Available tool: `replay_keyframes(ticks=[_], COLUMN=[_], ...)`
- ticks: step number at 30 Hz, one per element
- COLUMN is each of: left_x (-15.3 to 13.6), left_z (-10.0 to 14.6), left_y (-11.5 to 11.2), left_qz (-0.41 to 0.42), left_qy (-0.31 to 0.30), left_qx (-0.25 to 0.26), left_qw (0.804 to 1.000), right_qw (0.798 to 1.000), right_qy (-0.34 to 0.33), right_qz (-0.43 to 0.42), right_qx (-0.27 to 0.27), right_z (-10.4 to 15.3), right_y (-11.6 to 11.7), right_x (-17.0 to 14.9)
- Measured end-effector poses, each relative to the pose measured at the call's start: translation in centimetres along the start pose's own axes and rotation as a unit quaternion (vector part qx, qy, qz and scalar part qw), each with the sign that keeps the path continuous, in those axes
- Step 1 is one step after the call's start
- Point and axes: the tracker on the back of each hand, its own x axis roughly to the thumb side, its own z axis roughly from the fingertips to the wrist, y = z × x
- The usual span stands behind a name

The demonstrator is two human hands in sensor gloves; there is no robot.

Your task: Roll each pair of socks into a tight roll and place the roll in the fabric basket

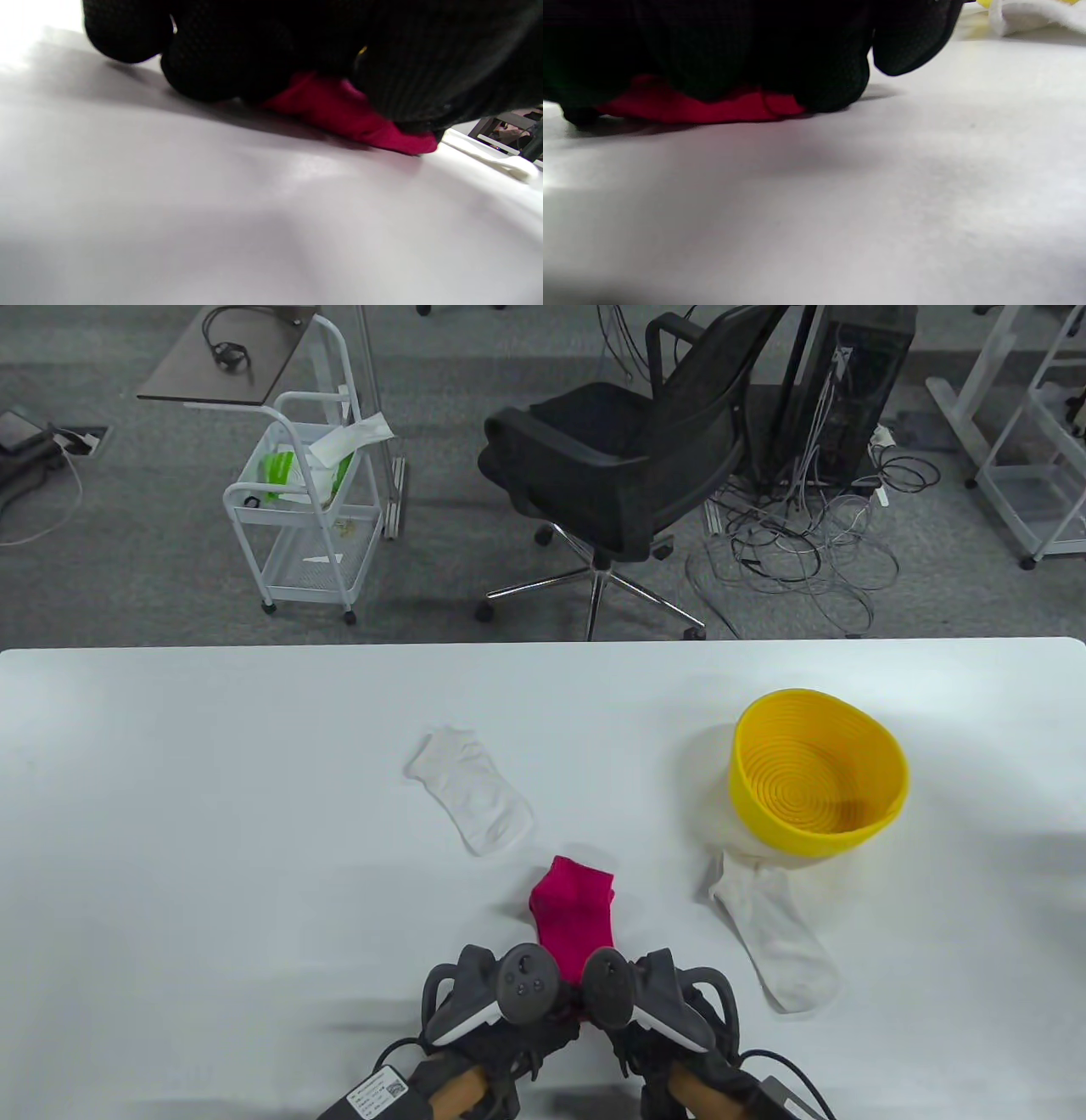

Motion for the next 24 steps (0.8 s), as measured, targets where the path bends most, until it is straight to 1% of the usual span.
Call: replay_keyframes(ticks=[2, 6, 9, 12, 14, 17, 22, 24], left_x=[0.0, -0.1, -0.4, -0.5, -0.5, -0.5, -0.5, -0.5], left_z=[-0.1, -0.2, -0.2, -0.3, -0.3, -0.2, -0.2, -0.2], left_y=[-0.1, -0.1, -0.1, 0.0, 0.0, 0.0, -0.1, 0.0], left_qz=[-0.010, 0.005, 0.023, 0.027, 0.030, 0.033, 0.032, 0.032], left_qy=[0.003, 0.001, 0.009, 0.014, 0.015, 0.017, 0.021, 0.021], left_qx=[0.007, -0.004, -0.006, -0.007, -0.007, -0.007, -0.003, 0.001], left_qw=[1.000, 1.000, 1.000, 1.000, 0.999, 0.999, 0.999, 0.999], right_qw=[1.000, 1.000, 0.999, 0.997, 0.997, 0.999, 0.999, 0.999], right_qy=[0.005, 0.001, -0.007, -0.037, -0.044, -0.041, -0.029, -0.021], right_qz=[-0.003, -0.025, -0.043, -0.074, -0.067, -0.025, -0.020, -0.024], right_qx=[0.000, 0.015, -0.026, -0.014, -0.009, 0.001, 0.023, 0.017], right_z=[0.0, -0.1, 0.3, 0.8, 0.9, 0.8, 0.4, 0.3], right_y=[-0.1, -0.4, -1.5, -2.2, -2.2, -1.7, -1.0, -0.8], right_x=[0.0, -0.2, -0.6, -0.6, -0.4, -0.1, -0.4, -0.4])
